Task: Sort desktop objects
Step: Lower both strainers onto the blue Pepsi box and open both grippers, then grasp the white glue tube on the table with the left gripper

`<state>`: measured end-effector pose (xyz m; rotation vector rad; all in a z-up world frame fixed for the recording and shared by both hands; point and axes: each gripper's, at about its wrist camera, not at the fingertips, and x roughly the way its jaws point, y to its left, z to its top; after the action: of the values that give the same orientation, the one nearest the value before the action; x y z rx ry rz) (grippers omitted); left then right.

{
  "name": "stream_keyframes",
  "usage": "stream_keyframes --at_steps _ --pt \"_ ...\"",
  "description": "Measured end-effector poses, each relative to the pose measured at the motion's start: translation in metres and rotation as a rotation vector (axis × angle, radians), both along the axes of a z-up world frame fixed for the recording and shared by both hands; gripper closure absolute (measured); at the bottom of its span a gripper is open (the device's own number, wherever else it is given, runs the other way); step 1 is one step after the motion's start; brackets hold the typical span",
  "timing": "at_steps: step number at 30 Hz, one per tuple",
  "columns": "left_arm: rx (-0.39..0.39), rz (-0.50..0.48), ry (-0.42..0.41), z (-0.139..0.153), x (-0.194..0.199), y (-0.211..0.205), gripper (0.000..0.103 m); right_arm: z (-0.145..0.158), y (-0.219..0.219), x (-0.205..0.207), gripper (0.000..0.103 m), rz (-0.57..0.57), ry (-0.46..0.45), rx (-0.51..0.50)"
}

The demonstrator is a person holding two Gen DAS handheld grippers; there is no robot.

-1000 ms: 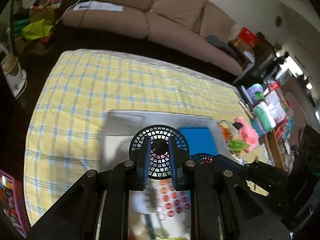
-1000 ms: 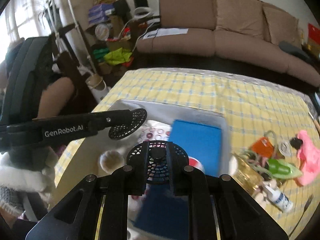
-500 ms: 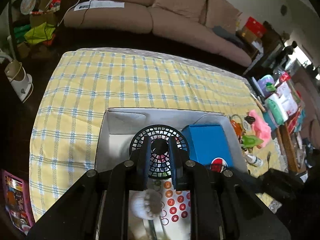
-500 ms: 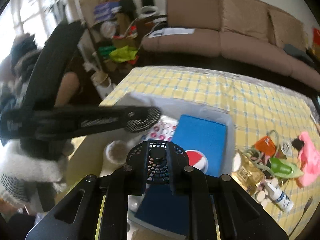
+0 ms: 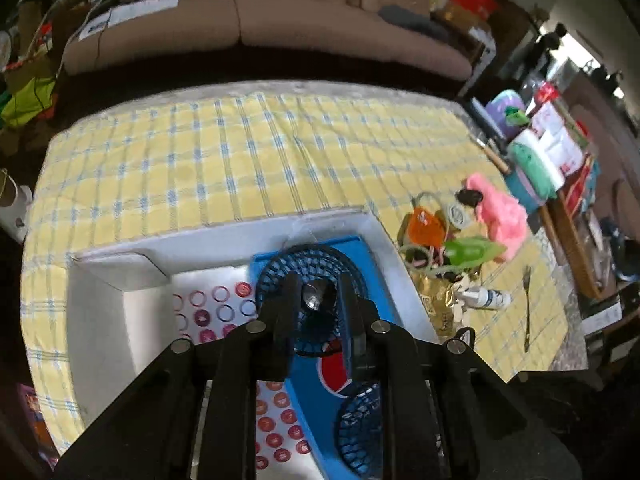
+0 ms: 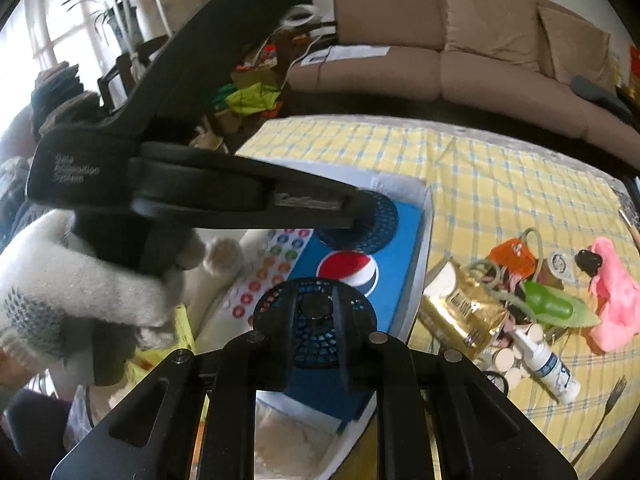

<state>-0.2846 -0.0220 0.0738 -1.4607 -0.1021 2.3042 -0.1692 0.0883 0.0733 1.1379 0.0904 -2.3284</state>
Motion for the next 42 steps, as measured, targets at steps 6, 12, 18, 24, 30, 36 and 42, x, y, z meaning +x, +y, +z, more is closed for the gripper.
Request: stream_keyframes --at_steps 6,12,18,24,30,36,42 --pt "0.016 0.008 -0.005 0.001 0.002 -0.001 0.08 -0.003 0.009 0.003 0.083 0.005 -0.032 -0.057" --pt "0.203 0.042 0.026 0.034 0.012 -0.033 0.053 0.023 0.045 0.015 0.073 -0.073 0.016 -0.149" --pt "0.229 0.073 0.033 0.051 0.032 -0.064 0.053 0.038 0.081 0.046 0.073 -0.134 0.033 -0.104" --pt "0.206 0.014 0.115 0.067 0.096 -0.054 0.022 0.034 0.14 0.084 0.047 -0.255 0.071 -0.017" --pt "0.178 -0.065 0.172 0.072 0.165 -0.002 0.0 0.025 0.194 0.114 0.007 -0.41 0.099 0.008" --pt "0.114 -0.16 0.21 0.068 0.207 0.065 0.0 0.021 0.227 0.128 0.007 -0.472 0.118 -0.014" --pt "-0.029 -0.204 0.209 0.046 0.211 0.133 0.0 -0.003 0.268 0.125 0.013 -0.527 0.082 0.004"
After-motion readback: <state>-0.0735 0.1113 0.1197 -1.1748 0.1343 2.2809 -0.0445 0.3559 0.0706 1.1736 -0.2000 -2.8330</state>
